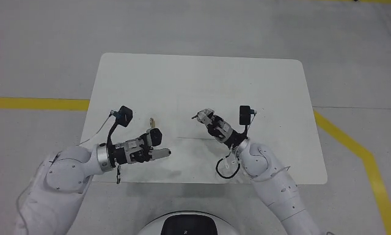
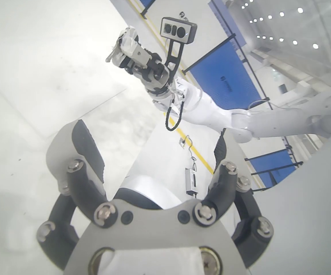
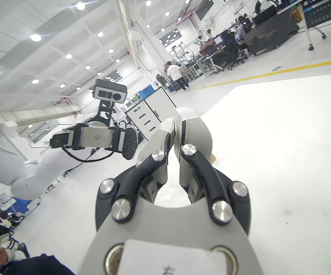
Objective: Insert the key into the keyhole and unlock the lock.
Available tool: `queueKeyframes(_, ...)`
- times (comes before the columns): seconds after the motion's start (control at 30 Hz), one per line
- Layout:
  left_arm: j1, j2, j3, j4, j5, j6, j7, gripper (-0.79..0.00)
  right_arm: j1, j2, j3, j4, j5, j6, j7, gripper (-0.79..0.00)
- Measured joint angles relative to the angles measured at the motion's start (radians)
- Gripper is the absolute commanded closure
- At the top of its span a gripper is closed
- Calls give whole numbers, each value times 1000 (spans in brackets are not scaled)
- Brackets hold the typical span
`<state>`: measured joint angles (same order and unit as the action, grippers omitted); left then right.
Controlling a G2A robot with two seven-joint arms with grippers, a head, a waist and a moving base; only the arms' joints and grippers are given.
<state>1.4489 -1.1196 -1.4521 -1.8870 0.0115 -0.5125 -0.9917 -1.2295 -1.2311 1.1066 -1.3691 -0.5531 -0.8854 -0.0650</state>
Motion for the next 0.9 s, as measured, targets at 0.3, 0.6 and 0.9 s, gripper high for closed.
queueKeyframes(0.3, -133, -8, 117, 116, -62, 35, 16, -462, 5, -1, -46, 7, 275, -76, 128, 0)
queueKeyframes(0.6, -183, -9, 154, 152, -56, 52, 49, -289, 29, 3, -85, 33, 462, -108, 283, 0)
queueKeyframes(0.9, -217, -11, 210, 171, -12, 79, 78, -219, 36, 4, -104, 38, 545, -115, 355, 0)
